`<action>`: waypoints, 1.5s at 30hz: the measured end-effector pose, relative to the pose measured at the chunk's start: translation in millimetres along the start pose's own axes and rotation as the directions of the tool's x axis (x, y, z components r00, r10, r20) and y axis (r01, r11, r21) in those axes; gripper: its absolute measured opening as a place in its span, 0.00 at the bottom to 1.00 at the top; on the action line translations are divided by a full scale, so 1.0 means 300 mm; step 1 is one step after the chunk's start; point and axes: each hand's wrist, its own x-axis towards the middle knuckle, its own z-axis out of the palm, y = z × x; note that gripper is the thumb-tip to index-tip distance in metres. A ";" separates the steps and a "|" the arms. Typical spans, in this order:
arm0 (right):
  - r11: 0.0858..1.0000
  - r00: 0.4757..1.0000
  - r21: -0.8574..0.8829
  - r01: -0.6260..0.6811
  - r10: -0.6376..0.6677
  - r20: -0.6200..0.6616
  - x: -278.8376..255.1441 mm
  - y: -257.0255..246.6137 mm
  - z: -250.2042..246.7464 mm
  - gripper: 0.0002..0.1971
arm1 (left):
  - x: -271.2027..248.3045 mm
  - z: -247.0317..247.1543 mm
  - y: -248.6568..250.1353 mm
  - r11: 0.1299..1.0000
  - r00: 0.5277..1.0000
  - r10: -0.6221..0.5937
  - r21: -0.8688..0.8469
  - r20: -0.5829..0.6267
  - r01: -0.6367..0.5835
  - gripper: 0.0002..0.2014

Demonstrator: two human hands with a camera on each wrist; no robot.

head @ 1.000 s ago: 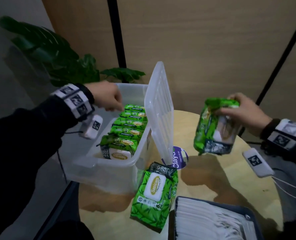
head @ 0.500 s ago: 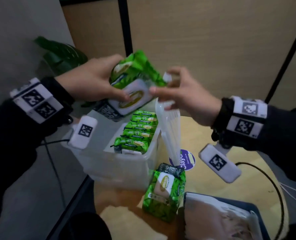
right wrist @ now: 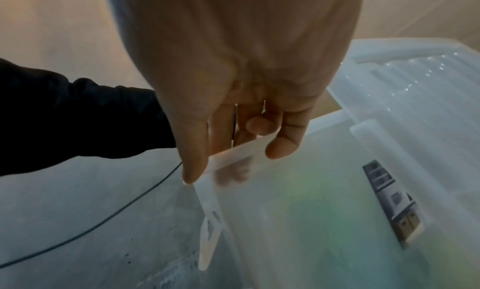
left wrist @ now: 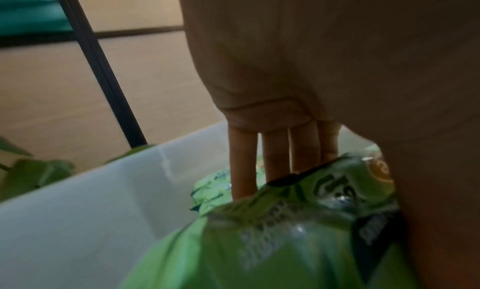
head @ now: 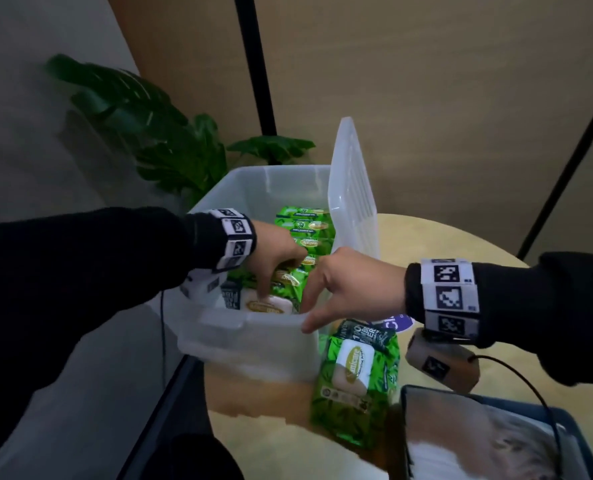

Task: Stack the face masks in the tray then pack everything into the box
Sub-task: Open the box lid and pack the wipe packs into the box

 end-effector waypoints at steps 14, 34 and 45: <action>0.933 0.990 0.338 0.121 -0.087 -0.114 -0.047 0.063 0.041 0.12 | 0.055 0.049 0.063 0.992 0.992 -0.046 -0.113 0.117 0.060 0.12; 0.878 0.734 -0.220 -0.424 0.476 0.485 -0.365 0.379 0.200 0.20 | 0.089 0.364 0.802 0.681 0.907 -0.420 -0.656 0.013 0.325 0.26; 0.843 0.788 -0.390 -0.370 0.507 0.349 -0.390 0.489 0.076 0.20 | 0.147 0.438 0.809 0.536 0.815 -0.568 -0.803 -0.115 0.260 0.38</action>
